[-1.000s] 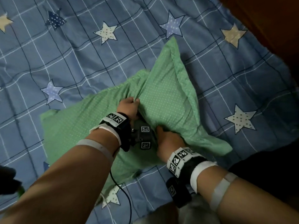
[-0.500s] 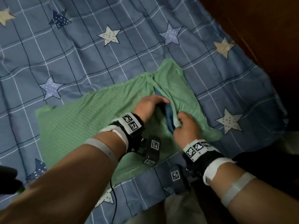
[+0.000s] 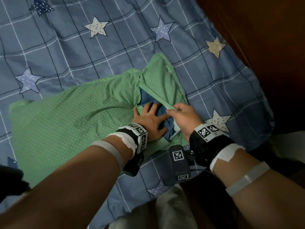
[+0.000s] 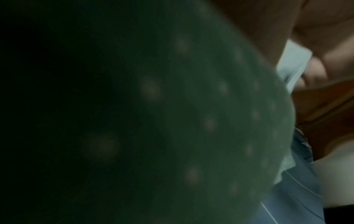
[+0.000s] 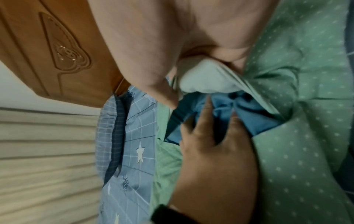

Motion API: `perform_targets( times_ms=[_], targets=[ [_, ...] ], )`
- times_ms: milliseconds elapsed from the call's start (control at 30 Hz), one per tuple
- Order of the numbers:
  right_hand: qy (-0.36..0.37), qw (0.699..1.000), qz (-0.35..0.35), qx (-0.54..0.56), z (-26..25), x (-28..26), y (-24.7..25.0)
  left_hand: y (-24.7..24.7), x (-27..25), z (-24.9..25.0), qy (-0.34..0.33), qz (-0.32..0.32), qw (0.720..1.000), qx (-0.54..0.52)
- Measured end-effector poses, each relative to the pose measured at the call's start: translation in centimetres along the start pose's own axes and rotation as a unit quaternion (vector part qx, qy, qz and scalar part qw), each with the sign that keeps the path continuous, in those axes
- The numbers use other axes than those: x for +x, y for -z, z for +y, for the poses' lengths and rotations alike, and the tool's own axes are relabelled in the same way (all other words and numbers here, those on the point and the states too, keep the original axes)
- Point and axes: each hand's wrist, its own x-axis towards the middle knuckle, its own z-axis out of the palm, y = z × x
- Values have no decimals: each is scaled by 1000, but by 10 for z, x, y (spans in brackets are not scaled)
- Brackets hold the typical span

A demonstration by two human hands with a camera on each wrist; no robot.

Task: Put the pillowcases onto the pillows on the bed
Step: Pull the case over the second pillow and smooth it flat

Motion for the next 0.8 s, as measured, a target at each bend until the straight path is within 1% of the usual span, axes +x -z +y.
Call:
perform_targets(
  times_ms=[33,100,200,300,400,433,500,567,600,633,700,800],
  targets=[
    [21,1000,4,-8,-6,0,1,-3,1,1,13,2,1000,16],
    [49,999,18,11,-14,3,5,-7,2,-1,50,-5,998,39],
    [68,996,35,36,-20,11,13,-3,1,-10,95,-7,995,32],
    [107,994,32,19,-28,12,19,4,2,-15,116,-10,993,23],
    [161,986,0,-42,-27,11,13,5,0,-8,105,-17,994,18],
    [172,983,-19,-65,-25,10,9,3,-2,-4,93,-7,996,6],
    [179,978,-47,-94,-19,10,3,0,-7,2,68,38,996,-41],
    [175,976,-35,-127,-15,12,3,0,-9,2,42,82,993,-77],
    [170,975,-23,-143,-13,13,4,-1,-9,1,29,93,992,-76],
    [166,974,-16,-153,-12,13,5,-3,-9,0,18,94,993,-65],
    [168,974,-20,-151,-12,12,5,-8,-10,-1,10,69,997,-27],
    [175,974,-28,-141,-11,11,-3,-17,-9,7,36,11,999,5]
  ],
)
